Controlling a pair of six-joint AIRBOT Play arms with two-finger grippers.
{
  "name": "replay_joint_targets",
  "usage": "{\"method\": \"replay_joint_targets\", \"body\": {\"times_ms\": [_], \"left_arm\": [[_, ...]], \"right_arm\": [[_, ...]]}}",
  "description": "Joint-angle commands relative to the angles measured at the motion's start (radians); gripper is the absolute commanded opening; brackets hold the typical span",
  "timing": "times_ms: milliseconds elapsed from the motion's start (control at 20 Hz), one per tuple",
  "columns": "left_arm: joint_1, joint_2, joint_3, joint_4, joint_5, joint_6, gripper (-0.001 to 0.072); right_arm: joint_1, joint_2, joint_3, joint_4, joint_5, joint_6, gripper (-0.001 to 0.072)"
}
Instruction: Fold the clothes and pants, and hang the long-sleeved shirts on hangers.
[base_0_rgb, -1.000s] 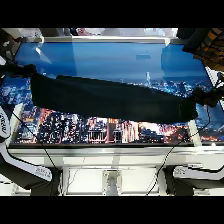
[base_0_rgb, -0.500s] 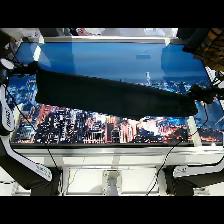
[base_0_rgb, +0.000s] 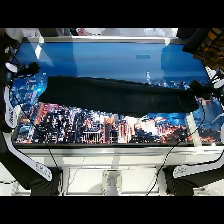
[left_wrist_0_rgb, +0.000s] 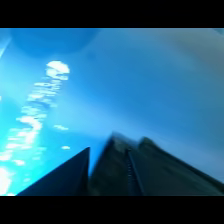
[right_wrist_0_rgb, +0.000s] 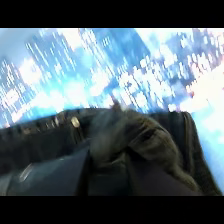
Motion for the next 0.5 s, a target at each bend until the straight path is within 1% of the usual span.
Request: {"method": "replay_joint_targets", "body": {"times_ms": [0,50,100,150,200,300,350,450], "left_arm": [[0.001,-0.003,0.033,0.0,-0.002,0.002,0.0362],[0.001,-0.003,0.046,0.0,-0.022,0.004,0.0363],[0.002,-0.002,0.058,0.0,-0.051,0.014,0.0379],[0.003,0.0,0.069,0.003,-0.09,0.023,0.0431],[0.004,0.003,0.075,0.018,-0.132,0.023,0.0431],[0.005,0.014,0.077,0.111,-0.244,0.023,0.0491],[0.006,0.015,0.077,0.156,-0.305,0.023,0.0492],[0.019,0.009,0.076,0.192,-0.435,0.024,0.0491]], "right_arm": [[0.021,-0.016,0.045,0.016,-0.038,-0.001,0.035],[0.021,-0.016,0.074,0.015,-0.021,-0.003,0.0358],[0.021,-0.016,0.114,0.014,0.01,-0.021,0.0359],[0.021,-0.015,0.155,0.004,0.045,-0.024,0.0397],[0.021,-0.013,0.204,-0.016,0.093,-0.028,0.0423],[0.02,-0.006,0.29,-0.074,0.197,-0.028,0.0423],[0.02,-0.002,0.322,-0.096,0.25,-0.031,0.0423],[0.02,0.006,0.36,-0.126,0.376,-0.097,0.0421]]}}
